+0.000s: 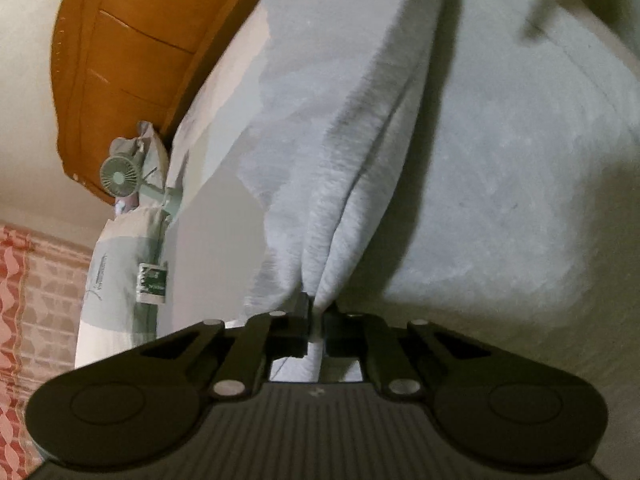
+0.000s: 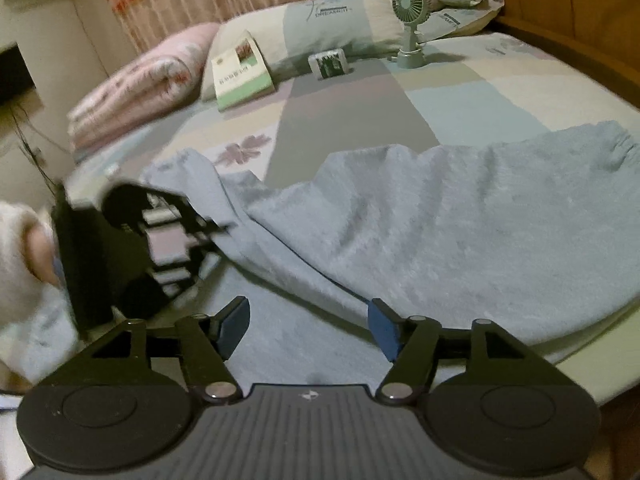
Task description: Fold clothes
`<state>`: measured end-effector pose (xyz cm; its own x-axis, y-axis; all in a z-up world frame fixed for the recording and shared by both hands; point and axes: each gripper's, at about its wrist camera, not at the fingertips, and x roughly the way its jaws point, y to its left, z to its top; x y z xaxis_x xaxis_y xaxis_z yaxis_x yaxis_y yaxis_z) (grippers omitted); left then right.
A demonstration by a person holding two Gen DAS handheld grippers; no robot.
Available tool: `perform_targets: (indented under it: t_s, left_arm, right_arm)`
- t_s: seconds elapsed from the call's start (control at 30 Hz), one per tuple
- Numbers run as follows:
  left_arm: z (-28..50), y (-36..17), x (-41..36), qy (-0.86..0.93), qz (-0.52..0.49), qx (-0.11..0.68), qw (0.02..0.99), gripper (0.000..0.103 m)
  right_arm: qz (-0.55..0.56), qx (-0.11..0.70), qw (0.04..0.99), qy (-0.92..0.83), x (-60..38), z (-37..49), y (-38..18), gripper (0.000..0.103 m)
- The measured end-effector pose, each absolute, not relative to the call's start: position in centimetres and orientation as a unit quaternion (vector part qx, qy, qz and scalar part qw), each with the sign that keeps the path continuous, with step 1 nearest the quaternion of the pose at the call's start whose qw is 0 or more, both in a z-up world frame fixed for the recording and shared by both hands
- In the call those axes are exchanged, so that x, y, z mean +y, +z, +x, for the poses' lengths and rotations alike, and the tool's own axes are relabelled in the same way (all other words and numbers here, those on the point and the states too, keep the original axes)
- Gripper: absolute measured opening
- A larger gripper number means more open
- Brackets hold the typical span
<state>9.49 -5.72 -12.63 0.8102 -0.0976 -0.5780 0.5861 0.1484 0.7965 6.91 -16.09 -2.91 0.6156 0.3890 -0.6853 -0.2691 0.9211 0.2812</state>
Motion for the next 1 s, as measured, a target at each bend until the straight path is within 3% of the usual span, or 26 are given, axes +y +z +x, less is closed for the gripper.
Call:
perform_targets:
  t_s: [0.4,0.77,1.0]
  left_arm:
    - [4.6,-7.6,-6.8,-0.237,0.637,0.154,0.717,0.003]
    - [0.2,-11.1,-7.3,-0.271,0.682,0.193,0.651,0.003]
    - [-0.5,-11.5,-6.7,-0.299,0.647,0.243,0.658,0.003]
  right_arm:
    - [0.041,0.385,0.905,0.175,-16.5,4.5,-3.0,0.075]
    - [0.085,0.357,0.916,0.165,-19.6,1.8,-3.0,0.075]
    - [0.104,0.354,0.915,0.161,-20.5,1.4,-3.1,0.075]
